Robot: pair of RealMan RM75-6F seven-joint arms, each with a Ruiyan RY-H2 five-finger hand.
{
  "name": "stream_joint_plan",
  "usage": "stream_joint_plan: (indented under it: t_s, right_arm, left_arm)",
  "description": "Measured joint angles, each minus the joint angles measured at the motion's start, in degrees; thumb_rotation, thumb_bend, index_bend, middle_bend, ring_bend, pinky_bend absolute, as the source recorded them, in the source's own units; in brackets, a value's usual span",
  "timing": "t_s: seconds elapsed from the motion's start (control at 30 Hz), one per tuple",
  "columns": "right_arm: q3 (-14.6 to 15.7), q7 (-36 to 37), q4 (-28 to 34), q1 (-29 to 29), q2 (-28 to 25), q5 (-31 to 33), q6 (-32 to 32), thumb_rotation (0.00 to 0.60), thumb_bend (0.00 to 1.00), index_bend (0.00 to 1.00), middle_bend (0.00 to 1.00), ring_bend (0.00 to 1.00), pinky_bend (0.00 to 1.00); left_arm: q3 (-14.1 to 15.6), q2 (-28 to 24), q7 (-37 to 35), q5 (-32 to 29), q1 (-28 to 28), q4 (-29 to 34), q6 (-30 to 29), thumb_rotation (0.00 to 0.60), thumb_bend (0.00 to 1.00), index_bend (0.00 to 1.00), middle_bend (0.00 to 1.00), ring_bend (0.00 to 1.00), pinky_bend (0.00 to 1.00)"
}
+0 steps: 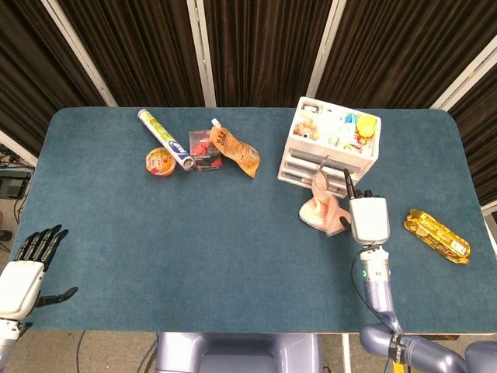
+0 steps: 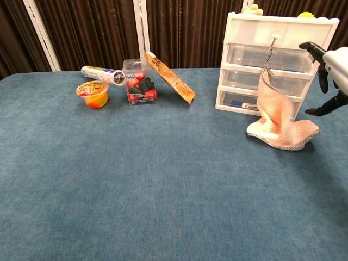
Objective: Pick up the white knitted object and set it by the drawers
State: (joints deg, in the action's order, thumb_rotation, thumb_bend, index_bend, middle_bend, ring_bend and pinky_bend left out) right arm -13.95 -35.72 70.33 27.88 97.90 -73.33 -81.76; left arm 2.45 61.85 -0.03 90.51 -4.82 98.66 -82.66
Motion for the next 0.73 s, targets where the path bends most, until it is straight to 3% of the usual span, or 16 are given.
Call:
stream_joint_plan:
  t_s: [0.2, 0.27, 0.43, 0.5, 0.6, 0.73]
  right_arm:
    - [2.6, -2.39, 12.03, -3.42, -5.88, 0.59, -0.46, 0.6, 0.0, 0.0, 0.54, 0.5, 0.76]
    - [4.42, -2.5, 16.41, -5.11, -9.3, -0.58, -1.29, 0.6, 0.0, 0.01, 0.49, 0.44, 0.66]
    - [9.3, 0.8, 25.18, -9.79, -18.45, -4.5, -3.69, 0.6, 0.0, 0.04, 0.18, 0.09, 0.24]
    - [11.27, 3.31, 27.09, -11.42, -21.74, -6.01, -4.33, 0.6, 0.0, 0.02, 0.08, 0.01, 0.15]
    - [14.53, 8.42, 28.97, -13.79, -26.73, -8.58, -4.94, 0.6, 0.0, 0.0, 0.0, 0.0, 0.1]
    - [18.44, 15.46, 29.57, -16.9, -31.79, -12.74, -6.14, 0.6, 0.0, 0.0, 0.0, 0.0, 0.07]
  left_arm:
    - [0.18, -0.17, -0.17, 0.27, 0.2, -0.1, -0.29, 0.6, 0.06, 0.0, 0.0, 0.0, 0.0]
    - [0.21, -0.27, -0.23, 0.13, 0.28, -0.07, -0.32, 0.6, 0.06, 0.0, 0.0, 0.0, 0.0]
    - [0.01, -0.32, 0.38, -0.44, 0.39, -0.37, -0.37, 0.6, 0.06, 0.0, 0.0, 0.0, 0.0]
    - [-0.07, -0.23, 0.9, -0.58, 0.46, -0.58, -0.47, 0.6, 0.06, 0.0, 0.0, 0.0, 0.0]
    - [-0.1, -0.04, 2.2, -0.66, 0.55, -0.94, -0.57, 0.6, 0.06, 0.0, 0.0, 0.0, 0.0]
    - [-0.12, 0.3, 4.96, -0.48, 0.66, -1.59, -0.88, 0.6, 0.05, 0.0, 0.0, 0.0, 0.0]
